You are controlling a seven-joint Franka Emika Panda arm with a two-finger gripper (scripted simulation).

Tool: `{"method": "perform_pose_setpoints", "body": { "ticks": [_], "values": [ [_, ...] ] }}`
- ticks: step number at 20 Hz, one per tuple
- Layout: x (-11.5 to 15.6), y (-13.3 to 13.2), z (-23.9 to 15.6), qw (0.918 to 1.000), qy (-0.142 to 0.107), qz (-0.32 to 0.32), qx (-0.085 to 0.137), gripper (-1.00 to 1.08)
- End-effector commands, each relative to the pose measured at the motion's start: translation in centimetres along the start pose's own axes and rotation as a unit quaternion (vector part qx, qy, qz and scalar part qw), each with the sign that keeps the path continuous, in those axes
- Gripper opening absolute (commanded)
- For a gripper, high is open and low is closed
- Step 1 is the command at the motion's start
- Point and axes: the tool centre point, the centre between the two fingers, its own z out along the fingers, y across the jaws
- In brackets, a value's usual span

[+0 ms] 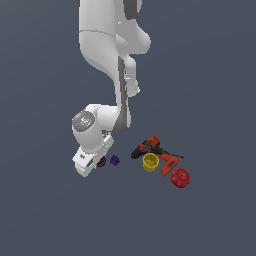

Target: Pick up a designated object from a clutter of objects.

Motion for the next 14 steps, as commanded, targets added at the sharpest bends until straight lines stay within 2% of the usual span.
{"method": "perform_pose_setpoints", "body": {
  "ticks": [1, 8, 14],
  "values": [
    [0.0, 0.0, 0.1, 1.0, 0.0, 0.0, 0.0, -1.0],
    [0.1, 0.0, -0.3, 1.0, 0.0, 0.0, 0.0, -1.0],
    [0.5, 0.2, -2.6, 1.0, 0.0, 0.0, 0.0, -1.0]
  ]
}}
